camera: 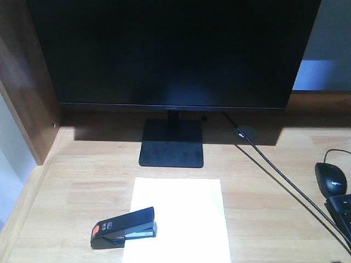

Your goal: Grab stapler and paper to desk for stapling

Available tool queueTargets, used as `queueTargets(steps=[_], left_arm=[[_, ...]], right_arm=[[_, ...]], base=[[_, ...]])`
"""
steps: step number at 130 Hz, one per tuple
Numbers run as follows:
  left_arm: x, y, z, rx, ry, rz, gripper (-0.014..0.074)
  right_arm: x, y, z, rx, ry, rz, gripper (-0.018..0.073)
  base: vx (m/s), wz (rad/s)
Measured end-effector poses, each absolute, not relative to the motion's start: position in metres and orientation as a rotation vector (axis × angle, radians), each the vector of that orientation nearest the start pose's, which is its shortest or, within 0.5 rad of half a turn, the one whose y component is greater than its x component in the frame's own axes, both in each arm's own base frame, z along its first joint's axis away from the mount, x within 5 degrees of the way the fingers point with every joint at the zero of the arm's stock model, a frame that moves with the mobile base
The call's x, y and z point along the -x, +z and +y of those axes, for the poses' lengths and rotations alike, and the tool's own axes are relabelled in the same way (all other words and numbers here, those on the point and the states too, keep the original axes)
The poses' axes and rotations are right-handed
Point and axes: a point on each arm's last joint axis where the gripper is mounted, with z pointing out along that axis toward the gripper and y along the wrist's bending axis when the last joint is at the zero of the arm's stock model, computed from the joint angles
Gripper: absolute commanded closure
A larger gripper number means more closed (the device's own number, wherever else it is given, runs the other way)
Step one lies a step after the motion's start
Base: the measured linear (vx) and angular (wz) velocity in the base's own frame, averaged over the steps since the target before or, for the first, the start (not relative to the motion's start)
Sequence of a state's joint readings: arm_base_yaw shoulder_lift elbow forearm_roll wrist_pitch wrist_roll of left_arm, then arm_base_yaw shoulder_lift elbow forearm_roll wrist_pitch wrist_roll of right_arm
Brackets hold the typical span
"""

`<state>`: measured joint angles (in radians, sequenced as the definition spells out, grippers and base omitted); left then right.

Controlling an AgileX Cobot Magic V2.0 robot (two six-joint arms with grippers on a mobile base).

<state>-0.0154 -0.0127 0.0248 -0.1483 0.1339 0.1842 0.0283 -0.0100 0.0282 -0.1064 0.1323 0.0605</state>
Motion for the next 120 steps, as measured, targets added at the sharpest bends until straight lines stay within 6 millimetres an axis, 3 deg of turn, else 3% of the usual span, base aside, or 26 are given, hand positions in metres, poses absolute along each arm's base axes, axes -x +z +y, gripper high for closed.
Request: queueTargets(steps=[120], left_arm=[[-0.0563, 0.1935, -0.0027, -0.058, 0.001, 1.627, 0.0603]], right_arm=[[-0.0567, 0.1922, 0.0003, 0.050, -0.025, 1.633, 0.0565]], base=[[0.00, 0.00]])
